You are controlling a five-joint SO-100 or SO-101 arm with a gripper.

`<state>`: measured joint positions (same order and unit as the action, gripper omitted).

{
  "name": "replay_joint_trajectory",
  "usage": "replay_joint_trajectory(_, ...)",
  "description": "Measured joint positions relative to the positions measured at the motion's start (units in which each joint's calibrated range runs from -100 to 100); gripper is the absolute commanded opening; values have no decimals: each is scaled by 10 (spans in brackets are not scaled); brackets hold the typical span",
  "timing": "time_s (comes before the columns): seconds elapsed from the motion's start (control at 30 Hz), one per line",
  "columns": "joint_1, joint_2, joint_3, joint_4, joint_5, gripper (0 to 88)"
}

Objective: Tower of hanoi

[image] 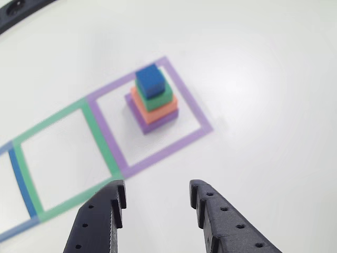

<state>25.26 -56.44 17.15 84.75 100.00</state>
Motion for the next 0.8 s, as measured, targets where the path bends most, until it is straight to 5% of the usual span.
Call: replay_joint_trajectory(0.8, 28, -43, 446, -494, 0, 270)
